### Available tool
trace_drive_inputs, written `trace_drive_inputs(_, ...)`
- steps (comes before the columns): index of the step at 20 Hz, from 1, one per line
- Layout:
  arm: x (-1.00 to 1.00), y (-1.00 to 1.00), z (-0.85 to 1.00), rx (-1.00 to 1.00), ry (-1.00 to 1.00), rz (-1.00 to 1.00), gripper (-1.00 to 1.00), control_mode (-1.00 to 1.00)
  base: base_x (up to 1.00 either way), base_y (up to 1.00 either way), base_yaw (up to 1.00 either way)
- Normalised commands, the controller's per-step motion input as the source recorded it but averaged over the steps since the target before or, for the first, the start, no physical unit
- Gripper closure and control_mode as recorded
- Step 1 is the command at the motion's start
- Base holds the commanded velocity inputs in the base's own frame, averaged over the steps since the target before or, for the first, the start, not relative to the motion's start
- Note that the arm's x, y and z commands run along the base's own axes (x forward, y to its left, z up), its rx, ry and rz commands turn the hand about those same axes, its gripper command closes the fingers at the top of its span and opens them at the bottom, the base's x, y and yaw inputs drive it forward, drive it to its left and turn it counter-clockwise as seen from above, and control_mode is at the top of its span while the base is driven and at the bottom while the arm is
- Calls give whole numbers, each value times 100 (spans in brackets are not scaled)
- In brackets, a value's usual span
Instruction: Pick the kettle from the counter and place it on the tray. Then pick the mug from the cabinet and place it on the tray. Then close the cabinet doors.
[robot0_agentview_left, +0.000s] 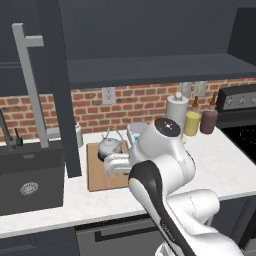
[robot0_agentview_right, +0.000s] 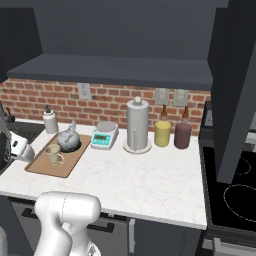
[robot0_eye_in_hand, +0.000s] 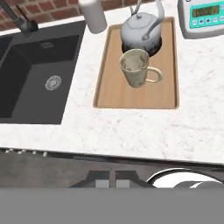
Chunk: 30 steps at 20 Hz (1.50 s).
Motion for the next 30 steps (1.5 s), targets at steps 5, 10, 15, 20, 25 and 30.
trace_drive_inputs(5, -1, 16, -19, -23, -19, 10, 100, -100, 0, 0, 0)
trace_drive_inputs(10, -8, 1, -3, -20, -24, 9, 100, -100, 0, 0, 0)
trace_drive_inputs(15, -9, 15, 0, -14, -25, 3, 100, -100, 0, 0, 0)
trace_drive_inputs(20, 0, 33, -5, -19, -27, 0, 100, -100, 0, 0, 0)
trace_drive_inputs(25, 0, 23, -1, -17, -19, 0, 100, -100, 0, 0, 0)
trace_drive_inputs(30, 0, 36, 29, -5, -1, -3, 100, -100, 0, 0, 0)
